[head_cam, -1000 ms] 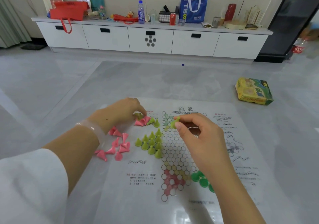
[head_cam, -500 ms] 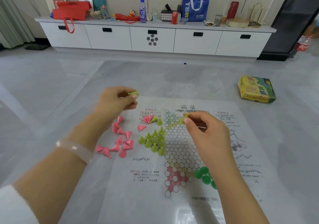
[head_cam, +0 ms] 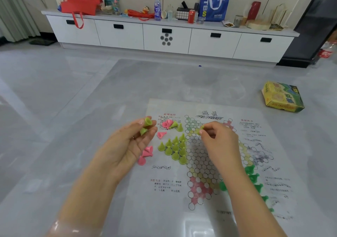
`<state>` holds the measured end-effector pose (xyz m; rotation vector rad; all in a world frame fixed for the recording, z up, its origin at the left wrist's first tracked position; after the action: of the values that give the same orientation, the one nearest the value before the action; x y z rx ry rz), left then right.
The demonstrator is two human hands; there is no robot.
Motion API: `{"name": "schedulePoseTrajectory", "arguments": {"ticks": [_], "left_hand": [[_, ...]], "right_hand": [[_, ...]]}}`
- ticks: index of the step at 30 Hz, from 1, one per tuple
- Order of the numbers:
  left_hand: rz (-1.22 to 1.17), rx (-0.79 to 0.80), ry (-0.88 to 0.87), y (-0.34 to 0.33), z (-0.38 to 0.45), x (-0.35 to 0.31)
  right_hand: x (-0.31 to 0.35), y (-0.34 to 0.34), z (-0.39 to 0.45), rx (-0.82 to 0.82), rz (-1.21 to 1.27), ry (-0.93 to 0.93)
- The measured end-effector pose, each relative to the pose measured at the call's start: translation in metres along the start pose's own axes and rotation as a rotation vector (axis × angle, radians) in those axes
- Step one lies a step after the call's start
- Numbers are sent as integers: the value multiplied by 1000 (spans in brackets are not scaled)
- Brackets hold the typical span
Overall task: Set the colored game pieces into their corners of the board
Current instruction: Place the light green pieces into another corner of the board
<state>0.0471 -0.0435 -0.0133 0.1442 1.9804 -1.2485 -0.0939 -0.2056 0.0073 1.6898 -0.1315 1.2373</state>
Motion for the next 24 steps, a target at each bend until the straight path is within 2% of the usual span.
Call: {"name": "schedulePoseTrajectory", "arguments": {"ticks": [11, 24], "left_hand": [[84, -33, 0, 7, 7, -1], [85, -37, -1, 7, 5, 0]], "right_hand": [[3, -31, 16, 20, -253, 0], [7, -36, 15, 40, -340, 10]]}}
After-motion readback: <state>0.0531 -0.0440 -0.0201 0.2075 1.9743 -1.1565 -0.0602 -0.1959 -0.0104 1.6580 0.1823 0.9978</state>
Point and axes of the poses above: each hand's wrist, its own z-axis towards the middle knuckle, its own y-axis out of the back of the hand, x = y × z, the point moved 9 cm from there along z, towards the middle knuckle, and after that the axes turned 13 degrees about x, right-handed, at the moved point
